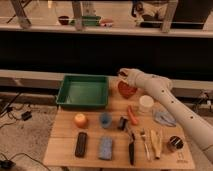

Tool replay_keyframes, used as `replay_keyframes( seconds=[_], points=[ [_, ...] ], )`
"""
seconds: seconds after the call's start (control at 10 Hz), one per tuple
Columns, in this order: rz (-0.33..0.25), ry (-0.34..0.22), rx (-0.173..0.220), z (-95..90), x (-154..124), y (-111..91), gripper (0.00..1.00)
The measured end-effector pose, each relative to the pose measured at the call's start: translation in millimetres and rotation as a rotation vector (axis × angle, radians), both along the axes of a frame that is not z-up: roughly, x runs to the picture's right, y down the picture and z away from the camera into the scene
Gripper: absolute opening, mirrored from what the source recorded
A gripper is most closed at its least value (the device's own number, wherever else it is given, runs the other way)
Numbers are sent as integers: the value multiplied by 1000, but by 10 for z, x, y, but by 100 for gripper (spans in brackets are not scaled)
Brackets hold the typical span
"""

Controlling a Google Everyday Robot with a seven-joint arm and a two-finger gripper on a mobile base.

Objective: Place grapes in red bowl

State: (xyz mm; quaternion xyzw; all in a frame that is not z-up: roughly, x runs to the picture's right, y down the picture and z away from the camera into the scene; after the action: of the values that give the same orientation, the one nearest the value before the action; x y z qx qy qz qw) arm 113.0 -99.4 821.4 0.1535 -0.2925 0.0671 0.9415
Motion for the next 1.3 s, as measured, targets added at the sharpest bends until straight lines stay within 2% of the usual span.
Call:
replay_keyframes(
  seconds=[0.2,0.3,0.8,0.9,1.3],
  points=[
    [-2,0,1,4,-8,-2,2],
    [-4,-1,1,6,-24,-4,10],
    [-5,-1,1,9,-24,0,61],
    [-5,-2,1,10,-27,0,64],
    [-5,-1,1,9,-25,-1,65]
  ],
)
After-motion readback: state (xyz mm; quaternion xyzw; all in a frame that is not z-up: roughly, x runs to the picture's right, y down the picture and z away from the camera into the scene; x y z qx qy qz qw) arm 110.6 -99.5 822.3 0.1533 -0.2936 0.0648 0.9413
